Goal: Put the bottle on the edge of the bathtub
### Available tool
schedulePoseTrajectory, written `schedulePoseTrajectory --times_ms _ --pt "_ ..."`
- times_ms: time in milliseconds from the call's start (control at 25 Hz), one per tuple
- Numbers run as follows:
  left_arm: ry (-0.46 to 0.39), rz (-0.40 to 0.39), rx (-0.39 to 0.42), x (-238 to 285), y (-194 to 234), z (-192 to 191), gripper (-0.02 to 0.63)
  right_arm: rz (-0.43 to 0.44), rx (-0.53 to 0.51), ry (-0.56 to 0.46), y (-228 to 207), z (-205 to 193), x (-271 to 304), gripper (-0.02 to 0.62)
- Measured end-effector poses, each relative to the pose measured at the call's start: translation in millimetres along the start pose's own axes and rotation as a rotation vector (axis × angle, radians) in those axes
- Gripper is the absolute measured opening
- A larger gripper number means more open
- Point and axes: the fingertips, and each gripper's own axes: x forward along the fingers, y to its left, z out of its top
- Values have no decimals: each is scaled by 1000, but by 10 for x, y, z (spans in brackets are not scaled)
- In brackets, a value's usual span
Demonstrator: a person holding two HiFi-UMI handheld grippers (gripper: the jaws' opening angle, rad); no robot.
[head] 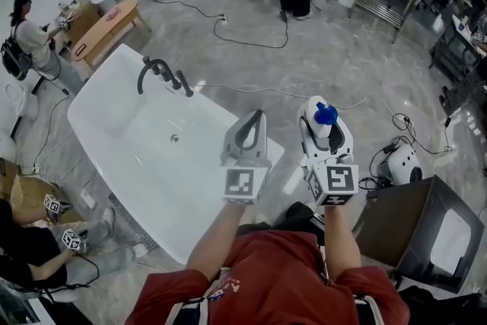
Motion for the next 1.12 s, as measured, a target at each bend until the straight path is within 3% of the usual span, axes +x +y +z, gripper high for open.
schedulePoseTrajectory --times_ms 280,440,1120 --pt "3 34 -6 31 126 -106 17 38 2 1 22 -102 201 275" --pt "27 16 32 66 72 -236 17 40 27 7 -15 -247 237 275" --pt "23 61 34 -97 81 -466 17 161 58 112 223 -1179 368 273"
